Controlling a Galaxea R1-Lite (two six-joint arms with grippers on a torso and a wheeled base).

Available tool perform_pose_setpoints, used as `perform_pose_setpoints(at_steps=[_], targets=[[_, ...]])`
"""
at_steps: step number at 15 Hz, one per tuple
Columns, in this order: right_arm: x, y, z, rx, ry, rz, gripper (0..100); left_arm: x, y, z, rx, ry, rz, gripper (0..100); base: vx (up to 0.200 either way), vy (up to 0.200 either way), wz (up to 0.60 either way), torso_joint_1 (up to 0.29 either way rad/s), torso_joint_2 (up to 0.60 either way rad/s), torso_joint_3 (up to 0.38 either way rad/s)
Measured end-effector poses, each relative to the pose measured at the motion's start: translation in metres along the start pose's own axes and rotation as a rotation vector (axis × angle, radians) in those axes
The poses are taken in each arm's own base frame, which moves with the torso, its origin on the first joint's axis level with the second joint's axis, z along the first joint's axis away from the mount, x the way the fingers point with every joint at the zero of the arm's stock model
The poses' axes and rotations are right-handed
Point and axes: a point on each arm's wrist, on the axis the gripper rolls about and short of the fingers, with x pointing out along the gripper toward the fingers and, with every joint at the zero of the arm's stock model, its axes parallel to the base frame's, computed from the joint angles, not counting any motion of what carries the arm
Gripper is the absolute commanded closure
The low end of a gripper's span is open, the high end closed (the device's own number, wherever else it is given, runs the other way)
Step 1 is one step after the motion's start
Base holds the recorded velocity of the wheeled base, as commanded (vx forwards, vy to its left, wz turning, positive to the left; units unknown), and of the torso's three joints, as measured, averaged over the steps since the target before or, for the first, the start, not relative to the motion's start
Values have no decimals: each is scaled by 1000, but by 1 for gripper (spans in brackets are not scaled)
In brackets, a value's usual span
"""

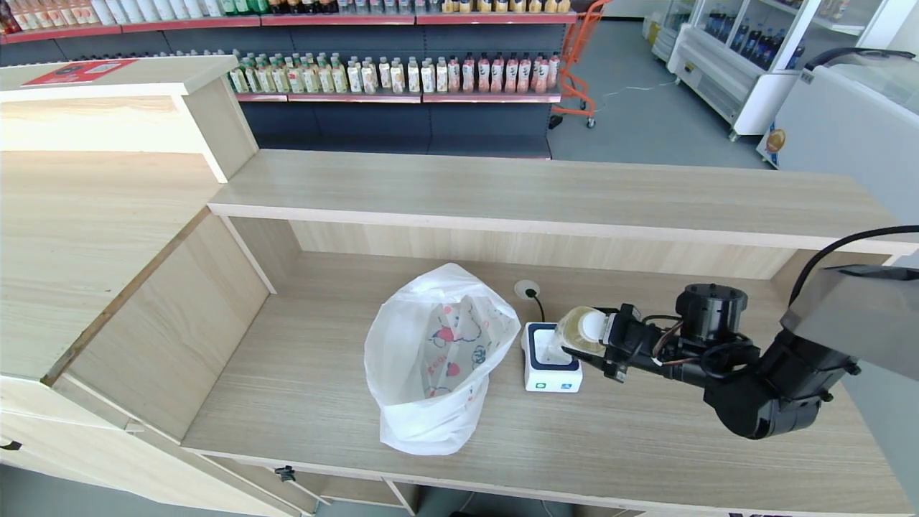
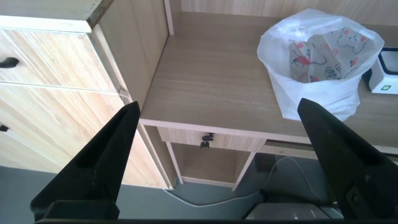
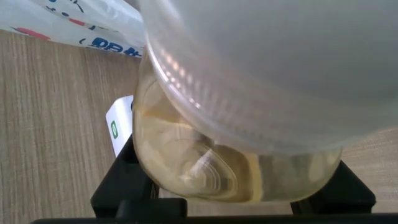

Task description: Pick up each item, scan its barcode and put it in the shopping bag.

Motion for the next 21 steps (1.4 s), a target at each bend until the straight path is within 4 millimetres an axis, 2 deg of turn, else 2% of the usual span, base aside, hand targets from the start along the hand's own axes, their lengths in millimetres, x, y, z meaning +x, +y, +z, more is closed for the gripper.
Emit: perform_pose_setpoints(at_steps=[6, 12, 15, 18, 21], targets=[[16, -1, -12, -25, -27, -9, 100, 0, 0, 0, 0, 0, 0, 0, 0, 0, 0, 0, 0, 0], [18, -1, -13, 25, -46, -30, 100, 0, 0, 0, 0, 0, 0, 0, 0, 0, 0, 0, 0, 0], [17, -17, 2, 259, -73, -101, 100, 0, 0, 0, 0, 0, 0, 0, 0, 0, 0, 0, 0, 0], [14, -40, 31, 529, -25, -286, 100, 0, 0, 0, 0, 0, 0, 0, 0, 0, 0, 0, 0, 0], [29, -40, 65, 726, -5, -261, 100, 0, 0, 0, 0, 0, 0, 0, 0, 0, 0, 0, 0, 0]])
